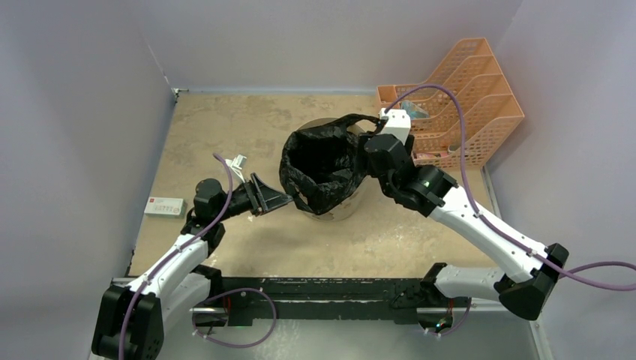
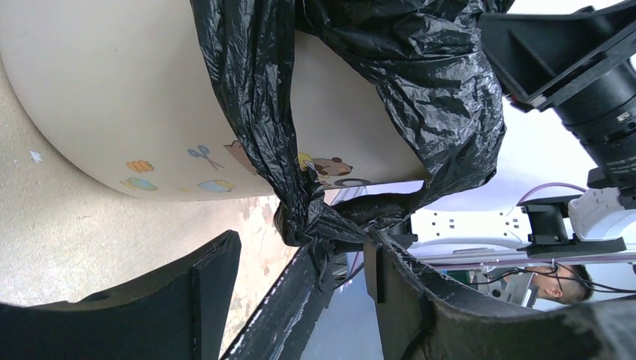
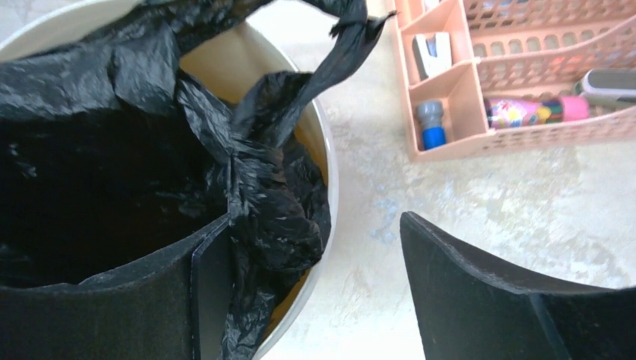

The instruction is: Put the trash bags into the trash bin

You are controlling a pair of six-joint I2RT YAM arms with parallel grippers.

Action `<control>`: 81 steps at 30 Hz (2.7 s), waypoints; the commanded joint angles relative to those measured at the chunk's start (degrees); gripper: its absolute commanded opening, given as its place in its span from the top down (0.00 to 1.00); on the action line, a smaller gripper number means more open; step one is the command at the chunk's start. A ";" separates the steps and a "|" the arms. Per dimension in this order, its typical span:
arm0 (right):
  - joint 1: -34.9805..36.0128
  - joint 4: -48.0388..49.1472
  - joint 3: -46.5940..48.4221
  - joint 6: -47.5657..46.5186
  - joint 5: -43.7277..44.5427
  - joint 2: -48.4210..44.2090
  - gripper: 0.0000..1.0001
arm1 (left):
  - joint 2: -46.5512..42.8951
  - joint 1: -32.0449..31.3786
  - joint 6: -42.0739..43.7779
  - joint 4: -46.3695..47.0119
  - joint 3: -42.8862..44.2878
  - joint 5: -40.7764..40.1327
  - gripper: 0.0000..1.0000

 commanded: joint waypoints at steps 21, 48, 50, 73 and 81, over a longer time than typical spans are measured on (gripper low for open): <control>-8.07 9.58 -14.44 3.97 -12.49 -13.75 0.98 | -0.72 -0.30 0.57 2.34 1.12 1.43 0.39; -10.02 16.75 -25.08 14.87 -13.21 -30.26 0.43 | 1.41 -0.30 0.90 4.30 0.73 2.07 0.40; -9.94 17.21 -21.98 11.83 -13.87 -30.05 0.40 | 1.18 -0.30 1.19 3.93 0.86 2.28 0.40; -10.42 13.57 -12.68 5.60 -19.61 -11.10 0.85 | -3.16 -0.30 3.64 -2.06 1.99 2.09 0.39; -10.54 18.02 -18.88 3.67 -15.45 -14.46 0.93 | -2.39 -0.30 3.86 -1.45 1.96 2.07 0.39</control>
